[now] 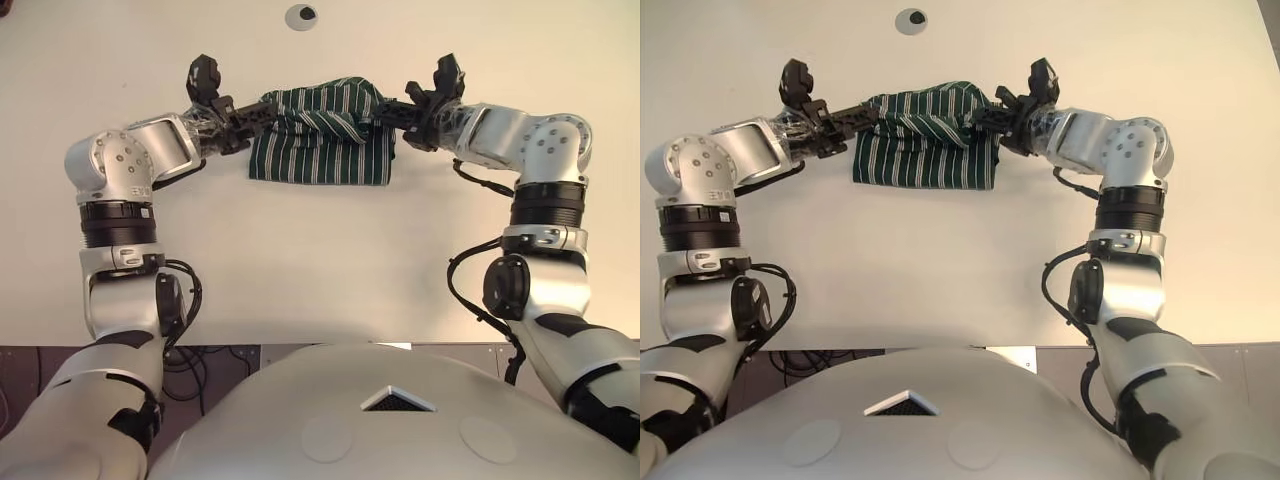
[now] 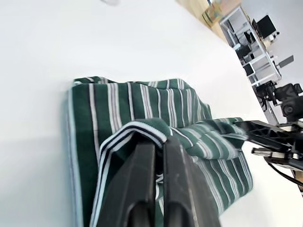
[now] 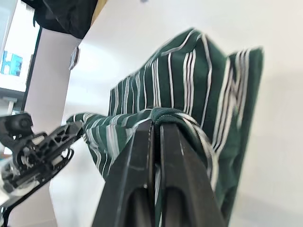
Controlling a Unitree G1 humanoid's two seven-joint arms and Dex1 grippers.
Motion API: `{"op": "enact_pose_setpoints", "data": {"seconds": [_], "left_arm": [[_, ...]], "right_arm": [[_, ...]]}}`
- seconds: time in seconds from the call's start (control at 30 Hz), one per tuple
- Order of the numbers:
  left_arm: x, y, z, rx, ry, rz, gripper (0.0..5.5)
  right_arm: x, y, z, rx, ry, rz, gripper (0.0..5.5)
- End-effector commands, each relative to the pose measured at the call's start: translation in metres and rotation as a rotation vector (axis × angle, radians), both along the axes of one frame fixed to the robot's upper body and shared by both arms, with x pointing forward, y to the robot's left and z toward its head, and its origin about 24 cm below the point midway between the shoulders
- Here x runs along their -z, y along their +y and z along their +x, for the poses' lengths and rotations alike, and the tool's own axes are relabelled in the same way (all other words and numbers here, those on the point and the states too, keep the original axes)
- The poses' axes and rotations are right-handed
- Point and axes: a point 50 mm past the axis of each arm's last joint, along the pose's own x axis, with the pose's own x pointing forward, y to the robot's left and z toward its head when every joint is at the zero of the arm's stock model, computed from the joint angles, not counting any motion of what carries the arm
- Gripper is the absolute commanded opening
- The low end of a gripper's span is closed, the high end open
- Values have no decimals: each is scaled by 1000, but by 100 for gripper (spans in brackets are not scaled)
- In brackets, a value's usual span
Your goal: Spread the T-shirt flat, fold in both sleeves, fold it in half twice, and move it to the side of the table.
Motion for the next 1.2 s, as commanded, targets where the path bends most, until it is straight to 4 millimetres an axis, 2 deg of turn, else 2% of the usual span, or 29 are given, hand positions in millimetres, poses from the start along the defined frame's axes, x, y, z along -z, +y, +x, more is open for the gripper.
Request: {"op": "enact_pose_setpoints", "data": {"seconds": [0.03, 0.27, 0.53, 0.67, 0.7, 0.8, 0.83, 1.0, 1.13, 1.2], "left_arm": [[-7, -4, 15, -25, -35, -11, 0], [-14, -30, 42, -11, -73, -17, 0], [-1, -31, 55, -54, -53, 26, 0], [0, -41, 63, -77, -68, 16, 0], [-1, -44, 65, -82, -72, 11, 31], [-2, -52, 69, -101, -78, 0, 80], [-2, -52, 71, -119, -79, -6, 89], [-8, -50, 81, -270, -119, -23, 166], [-19, -43, 91, -439, -179, -18, 166], [-26, -37, 95, -491, -205, -11, 166]], "right_arm": [[-9, 10, 10, 31, -35, 33, 2], [-6, 17, 14, 53, -30, 30, 2], [2, 12, 14, 128, -9, 11, 2], [10, 14, 13, 155, 21, -13, 2], [12, 14, 14, 166, 27, -24, 0], [15, 15, 18, 199, 34, -33, 0], [14, 17, 21, 215, 27, -25, 29], [8, 19, 36, 334, -24, 11, 106], [6, 1, 50, 476, -148, -136, 106], [-3, -4, 56, 478, -240, -188, 106]]}}
